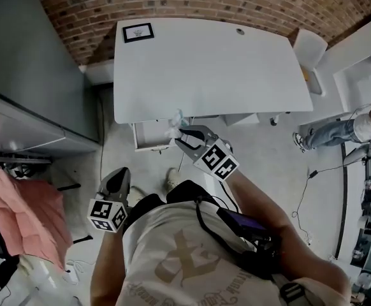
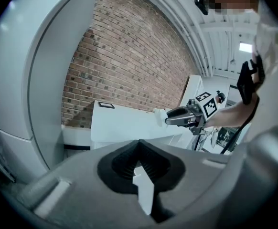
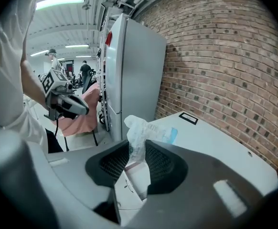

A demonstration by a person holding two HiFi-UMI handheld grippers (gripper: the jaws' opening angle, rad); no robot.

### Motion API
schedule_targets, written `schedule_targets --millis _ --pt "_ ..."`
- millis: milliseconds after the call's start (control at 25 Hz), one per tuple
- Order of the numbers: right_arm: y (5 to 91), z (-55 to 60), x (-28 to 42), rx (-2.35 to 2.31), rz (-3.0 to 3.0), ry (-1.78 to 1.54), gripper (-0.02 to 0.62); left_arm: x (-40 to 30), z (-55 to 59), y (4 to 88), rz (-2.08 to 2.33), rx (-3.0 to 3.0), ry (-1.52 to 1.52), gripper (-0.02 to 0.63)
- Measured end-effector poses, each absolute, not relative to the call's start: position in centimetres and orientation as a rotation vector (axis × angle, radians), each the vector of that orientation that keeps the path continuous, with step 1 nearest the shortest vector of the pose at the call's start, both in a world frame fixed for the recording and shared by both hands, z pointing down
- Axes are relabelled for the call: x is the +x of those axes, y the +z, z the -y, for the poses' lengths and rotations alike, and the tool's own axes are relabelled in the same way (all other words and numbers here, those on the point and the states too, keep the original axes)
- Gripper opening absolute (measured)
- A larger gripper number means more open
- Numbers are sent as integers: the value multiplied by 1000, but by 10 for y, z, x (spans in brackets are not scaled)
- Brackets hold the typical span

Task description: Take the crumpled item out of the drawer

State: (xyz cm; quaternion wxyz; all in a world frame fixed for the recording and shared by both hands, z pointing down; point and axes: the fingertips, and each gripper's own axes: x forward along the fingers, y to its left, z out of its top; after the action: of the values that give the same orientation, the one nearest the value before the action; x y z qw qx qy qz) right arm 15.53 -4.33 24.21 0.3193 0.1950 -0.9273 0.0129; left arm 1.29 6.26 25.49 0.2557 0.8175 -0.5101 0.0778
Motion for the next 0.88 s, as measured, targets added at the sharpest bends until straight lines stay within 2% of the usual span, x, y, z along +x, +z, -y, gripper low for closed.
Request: schedule_targets --millis 320,880 --pt "210 37 145 499 2586 41 114 15 -62 241 1380 2247 214 5" --pt "213 6 155 552 2635 171 114 19 -48 217 1277 2364 303 5"
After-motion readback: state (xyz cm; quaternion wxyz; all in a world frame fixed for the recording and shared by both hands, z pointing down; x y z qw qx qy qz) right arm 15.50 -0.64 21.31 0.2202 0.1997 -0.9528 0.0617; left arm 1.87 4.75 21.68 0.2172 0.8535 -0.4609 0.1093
